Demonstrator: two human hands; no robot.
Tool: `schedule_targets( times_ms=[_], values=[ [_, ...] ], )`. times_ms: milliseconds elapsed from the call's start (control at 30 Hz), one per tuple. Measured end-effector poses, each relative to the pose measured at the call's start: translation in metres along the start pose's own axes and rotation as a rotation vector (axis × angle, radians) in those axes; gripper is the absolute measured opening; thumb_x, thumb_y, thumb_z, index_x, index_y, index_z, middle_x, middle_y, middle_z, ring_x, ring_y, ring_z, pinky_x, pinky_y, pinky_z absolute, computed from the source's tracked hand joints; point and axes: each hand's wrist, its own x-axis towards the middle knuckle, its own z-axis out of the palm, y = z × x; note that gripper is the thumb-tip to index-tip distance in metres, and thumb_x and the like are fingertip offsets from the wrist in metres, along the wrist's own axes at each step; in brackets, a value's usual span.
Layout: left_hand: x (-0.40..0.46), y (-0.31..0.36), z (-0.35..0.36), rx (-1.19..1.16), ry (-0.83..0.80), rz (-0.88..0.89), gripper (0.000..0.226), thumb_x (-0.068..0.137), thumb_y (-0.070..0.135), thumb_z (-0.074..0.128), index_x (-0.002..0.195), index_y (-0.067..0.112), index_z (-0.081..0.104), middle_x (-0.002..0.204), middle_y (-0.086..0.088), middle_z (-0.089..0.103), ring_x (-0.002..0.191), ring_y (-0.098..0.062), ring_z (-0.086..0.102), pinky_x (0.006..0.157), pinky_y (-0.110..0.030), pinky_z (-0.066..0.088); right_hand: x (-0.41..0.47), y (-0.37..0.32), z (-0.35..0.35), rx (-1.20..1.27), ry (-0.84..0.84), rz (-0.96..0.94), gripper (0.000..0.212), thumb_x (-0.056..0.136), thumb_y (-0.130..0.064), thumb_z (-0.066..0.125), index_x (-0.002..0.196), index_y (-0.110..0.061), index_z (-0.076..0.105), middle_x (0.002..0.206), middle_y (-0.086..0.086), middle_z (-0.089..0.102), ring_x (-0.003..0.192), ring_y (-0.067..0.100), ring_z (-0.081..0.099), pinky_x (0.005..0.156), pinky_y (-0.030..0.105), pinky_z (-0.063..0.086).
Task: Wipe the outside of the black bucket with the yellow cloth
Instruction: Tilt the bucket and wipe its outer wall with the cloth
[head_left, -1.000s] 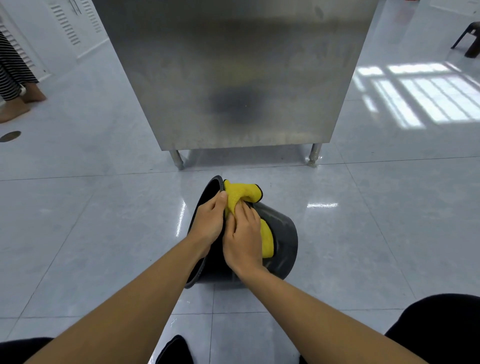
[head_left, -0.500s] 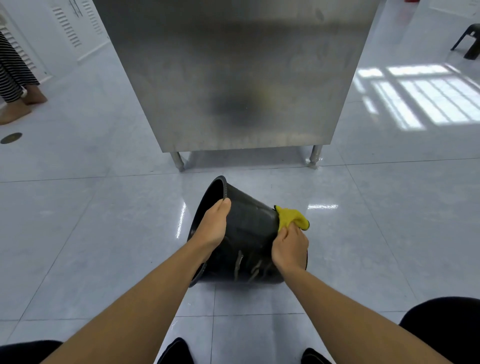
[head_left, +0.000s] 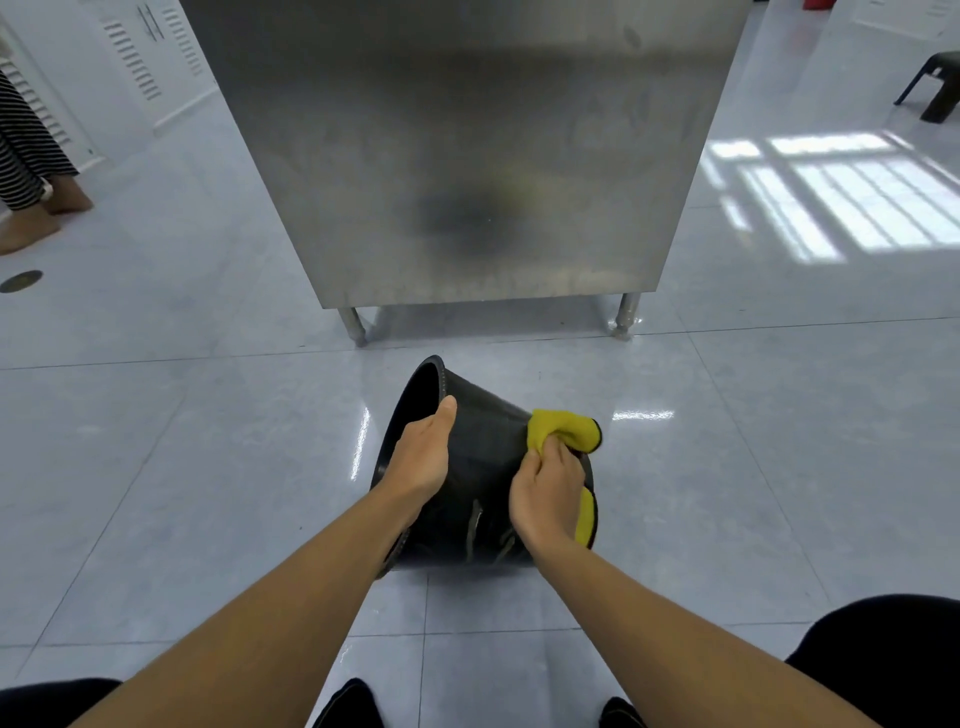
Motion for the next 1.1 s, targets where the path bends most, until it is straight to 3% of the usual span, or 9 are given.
schedule_targets(
  times_ms=[100,200,233,300,400,500,667,933,1100],
  values=[
    [0.004,0.000,-0.001,-0.025,-0.066,-0.011,0.047,0.102,0.059,0.032,0.091,0.024,0.061,0.091,0.005,0.062,0.086,-0.015,0.060,0.094,-0.033,0.045,-0.011,-0.019,0.007,0.040,-0.038,-0.102,0.036,0.099,-0.027,0.035,0.115,-0.004,0.057,0.124,0.012,0.061,0.121,0.032,0.050,0.106,0.049,0.041],
    [0.007,-0.003,0.001,-0.114,-0.077,0.001,0.062,0.098,0.060,0.032,0.131,0.017,0.063,0.122,-0.001,0.068,0.115,-0.021,0.063,0.109,-0.042,0.043,-0.025,-0.035,0.013,0.077,-0.072,-0.190,0.038,0.096,-0.031,0.032,0.113,-0.008,0.057,0.123,0.007,0.061,0.121,0.030,0.049,0.106,0.049,0.041],
    [0.006,-0.003,0.002,-0.145,-0.078,0.008,0.055,0.102,0.053,0.033,0.129,0.017,0.065,0.121,-0.001,0.068,0.115,-0.019,0.062,0.108,-0.040,0.044,-0.030,-0.039,0.015,0.087,-0.081,-0.223,0.038,0.097,-0.032,0.031,0.115,-0.011,0.057,0.124,0.005,0.061,0.121,0.028,0.049,0.107,0.048,0.040],
    [0.007,-0.003,0.005,-0.202,-0.070,0.015,0.038,0.105,0.035,0.034,0.092,0.019,0.067,0.090,0.003,0.068,0.090,-0.012,0.061,0.088,-0.031,0.048,-0.037,-0.047,0.016,0.114,-0.103,-0.271,0.039,0.098,-0.032,0.030,0.122,-0.016,0.057,0.128,0.001,0.060,0.124,0.025,0.048,0.109,0.044,0.039],
    [0.001,0.004,0.005,-0.197,-0.070,0.010,0.034,0.100,0.022,0.034,0.067,0.016,0.042,0.057,0.004,0.047,0.060,-0.010,0.044,0.061,-0.028,0.041,-0.043,-0.054,0.017,0.151,-0.146,-0.310,0.039,0.100,-0.028,0.033,0.131,-0.017,0.056,0.133,-0.002,0.059,0.129,0.022,0.047,0.113,0.041,0.037],
    [-0.001,0.005,0.002,-0.201,-0.126,0.038,0.025,0.101,0.023,0.035,0.087,0.012,0.053,0.079,-0.009,0.054,0.074,-0.015,0.052,0.069,-0.029,0.045,-0.040,-0.052,0.016,0.136,-0.174,-0.328,0.047,0.100,-0.032,0.031,0.140,-0.018,0.052,0.141,-0.003,0.056,0.136,0.020,0.044,0.117,0.040,0.035],
    [-0.001,0.002,-0.002,-0.244,-0.174,0.024,0.042,0.105,0.039,0.043,0.111,0.008,0.070,0.114,-0.015,0.073,0.107,-0.025,0.070,0.100,-0.041,0.052,-0.025,-0.051,0.011,0.106,-0.169,-0.312,0.044,0.102,-0.033,0.033,0.139,-0.021,0.053,0.137,-0.005,0.058,0.131,0.017,0.046,0.114,0.039,0.038],
    [-0.008,-0.007,-0.005,-0.357,-0.218,0.007,0.030,0.101,0.011,0.048,0.118,-0.001,0.070,0.113,-0.022,0.074,0.106,-0.033,0.071,0.099,-0.049,0.053,-0.007,-0.014,0.006,-0.015,-0.074,-0.157,0.055,0.097,-0.040,0.025,0.128,-0.008,0.056,0.130,0.008,0.061,0.123,0.032,0.051,0.107,0.047,0.041],
    [-0.014,-0.014,-0.006,-0.382,-0.229,-0.055,0.034,0.105,0.029,0.042,0.113,0.018,0.072,0.107,-0.003,0.079,0.101,-0.018,0.073,0.090,-0.036,0.055,-0.011,-0.016,0.013,0.001,-0.065,-0.127,0.053,0.098,-0.037,0.028,0.137,-0.011,0.054,0.140,0.006,0.057,0.132,0.031,0.047,0.112,0.048,0.039]
  ],
)
